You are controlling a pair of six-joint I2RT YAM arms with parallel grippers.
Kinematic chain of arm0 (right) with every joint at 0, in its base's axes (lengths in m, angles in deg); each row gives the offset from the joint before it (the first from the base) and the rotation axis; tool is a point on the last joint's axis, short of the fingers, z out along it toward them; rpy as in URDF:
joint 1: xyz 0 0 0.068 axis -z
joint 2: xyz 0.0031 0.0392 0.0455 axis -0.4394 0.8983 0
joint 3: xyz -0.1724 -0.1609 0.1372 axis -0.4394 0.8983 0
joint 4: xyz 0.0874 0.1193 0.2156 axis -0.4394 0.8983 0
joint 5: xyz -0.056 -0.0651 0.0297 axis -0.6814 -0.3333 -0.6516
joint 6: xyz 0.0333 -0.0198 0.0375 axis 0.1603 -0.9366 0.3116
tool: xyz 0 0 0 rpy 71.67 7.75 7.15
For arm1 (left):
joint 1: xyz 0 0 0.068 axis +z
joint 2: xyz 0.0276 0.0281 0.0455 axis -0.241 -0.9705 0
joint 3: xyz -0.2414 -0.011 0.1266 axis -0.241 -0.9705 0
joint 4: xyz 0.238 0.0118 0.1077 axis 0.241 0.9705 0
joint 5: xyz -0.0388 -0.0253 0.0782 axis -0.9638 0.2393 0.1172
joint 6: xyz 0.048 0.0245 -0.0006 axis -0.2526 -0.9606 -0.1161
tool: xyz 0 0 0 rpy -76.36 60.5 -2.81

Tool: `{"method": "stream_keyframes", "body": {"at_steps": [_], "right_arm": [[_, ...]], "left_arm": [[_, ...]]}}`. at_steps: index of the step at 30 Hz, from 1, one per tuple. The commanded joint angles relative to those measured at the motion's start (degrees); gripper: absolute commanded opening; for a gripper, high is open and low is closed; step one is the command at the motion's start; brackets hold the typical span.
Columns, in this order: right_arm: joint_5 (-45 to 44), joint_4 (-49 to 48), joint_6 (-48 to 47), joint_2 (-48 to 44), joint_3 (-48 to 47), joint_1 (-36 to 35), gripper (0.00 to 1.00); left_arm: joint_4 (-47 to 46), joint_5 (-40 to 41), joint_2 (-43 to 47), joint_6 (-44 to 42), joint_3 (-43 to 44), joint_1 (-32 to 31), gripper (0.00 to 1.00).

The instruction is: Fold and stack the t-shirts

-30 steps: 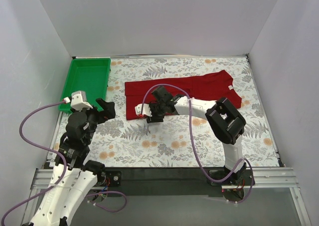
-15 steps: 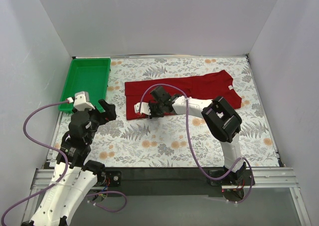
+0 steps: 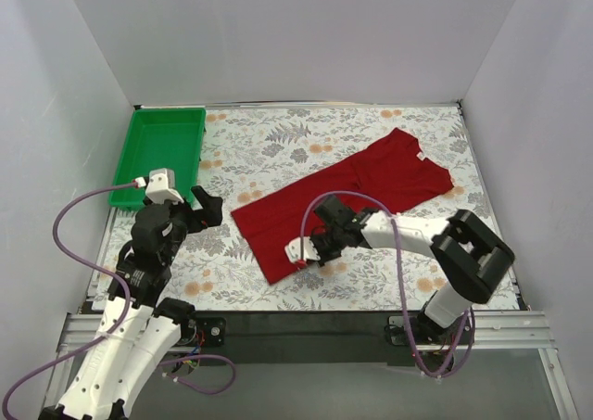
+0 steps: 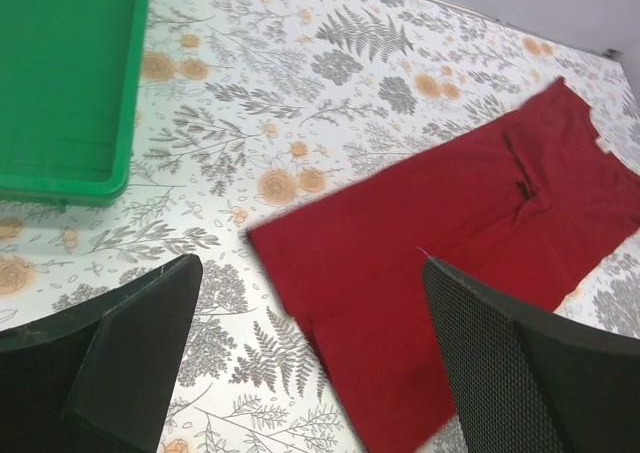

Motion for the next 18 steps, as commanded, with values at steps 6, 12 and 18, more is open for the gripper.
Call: {"method": "stream_keyframes", "body": {"at_steps": [6,12,18], "right_arm": [[5.8,9.6,-2.6,-18.7,15.6,-2.8,0.3],[4.2,14.1,3.5,-26.7,8.6,1.8,0.58],[7.4,10.6,11.8,-32.4,6.2,22.5,0.59]], "left_arm": [[-9.5,-21.7,-12.9,-2.0,0.3,0.0,0.84],[-14.4,-34.2,-33.9,-0.9,11.6,-0.2,0.76],[-16.4,-39.5,-57.9,-1.9,25.2,-3.7,0.71]]}}
